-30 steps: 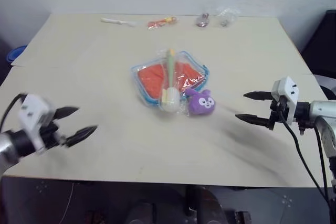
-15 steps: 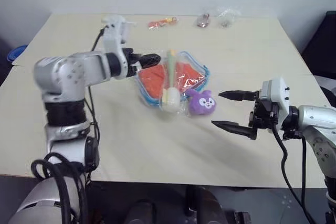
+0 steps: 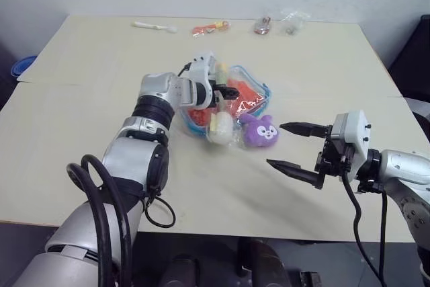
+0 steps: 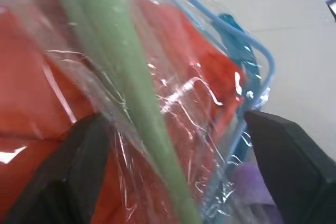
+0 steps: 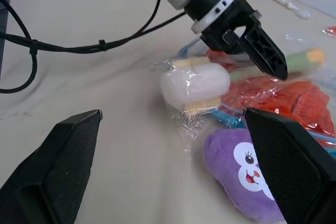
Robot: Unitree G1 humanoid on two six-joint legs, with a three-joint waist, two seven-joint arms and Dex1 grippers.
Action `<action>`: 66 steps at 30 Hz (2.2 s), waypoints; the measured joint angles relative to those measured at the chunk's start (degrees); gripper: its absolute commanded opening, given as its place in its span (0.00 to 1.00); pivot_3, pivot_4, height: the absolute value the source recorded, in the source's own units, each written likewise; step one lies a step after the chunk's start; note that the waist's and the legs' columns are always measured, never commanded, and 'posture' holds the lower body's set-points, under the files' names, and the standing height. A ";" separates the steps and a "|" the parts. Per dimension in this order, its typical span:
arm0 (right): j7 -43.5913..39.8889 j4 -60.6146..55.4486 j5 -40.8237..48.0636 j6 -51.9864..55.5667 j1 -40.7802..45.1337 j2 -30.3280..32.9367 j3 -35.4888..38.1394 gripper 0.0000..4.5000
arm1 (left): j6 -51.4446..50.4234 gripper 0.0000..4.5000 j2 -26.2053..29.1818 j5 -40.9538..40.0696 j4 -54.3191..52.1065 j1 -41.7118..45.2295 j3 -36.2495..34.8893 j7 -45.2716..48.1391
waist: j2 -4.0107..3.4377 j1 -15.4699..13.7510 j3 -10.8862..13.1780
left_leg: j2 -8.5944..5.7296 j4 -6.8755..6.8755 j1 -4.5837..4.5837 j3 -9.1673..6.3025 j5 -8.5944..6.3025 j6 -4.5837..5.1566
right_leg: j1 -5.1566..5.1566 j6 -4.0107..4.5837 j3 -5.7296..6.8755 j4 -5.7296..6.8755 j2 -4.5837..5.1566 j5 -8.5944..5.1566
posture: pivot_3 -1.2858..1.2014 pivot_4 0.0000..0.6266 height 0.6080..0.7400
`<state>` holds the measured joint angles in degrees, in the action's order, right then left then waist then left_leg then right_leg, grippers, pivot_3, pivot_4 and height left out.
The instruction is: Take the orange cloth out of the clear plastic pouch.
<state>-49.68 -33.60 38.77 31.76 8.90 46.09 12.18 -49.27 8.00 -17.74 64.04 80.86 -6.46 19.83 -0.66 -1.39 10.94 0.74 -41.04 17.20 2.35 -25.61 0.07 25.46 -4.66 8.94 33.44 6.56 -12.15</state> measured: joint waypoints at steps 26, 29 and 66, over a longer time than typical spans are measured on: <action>-5.51 6.02 -0.61 -1.60 12.00 -1.71 -10.16 1.00 | -40.93 0.11 22.17 -1.61 -49.89 -14.53 -31.93 -14.75 | -0.02 2.43 -0.01 | 0.09 0.06 -0.22 -0.08 0.02 -0.05 | 0.17 0.02 -0.15 0.13 -0.02 -0.01 | 0.52 0.24 1.00; -7.70 8.31 -1.04 -1.84 14.18 -1.94 -11.38 1.00 | -43.03 0.11 29.34 0.26 -54.11 -26.11 -35.16 -15.28 | 0.04 2.91 0.02 | 0.11 -0.01 -0.16 -0.19 0.05 -0.13 | 0.22 0.04 -0.10 0.15 -0.02 -0.02 | 0.52 0.24 1.00; -11.77 11.33 -2.27 -0.35 16.97 -3.95 -12.91 1.00 | 27.79 0.98 50.55 7.81 -70.60 -46.47 9.74 31.46 | -0.20 1.64 -0.05 | 0.19 0.00 -0.02 0.04 -0.01 -0.30 | 0.17 0.19 -0.13 0.17 -0.14 -0.05 | 0.52 0.24 1.00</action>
<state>-61.45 -22.27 36.50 31.41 25.87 42.13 -0.73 -21.49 58.55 -9.93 -6.56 34.39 3.29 51.28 -0.85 0.25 10.90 0.93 -41.04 17.19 2.38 -25.62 -0.22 25.63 -4.47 8.81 33.61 6.42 -12.20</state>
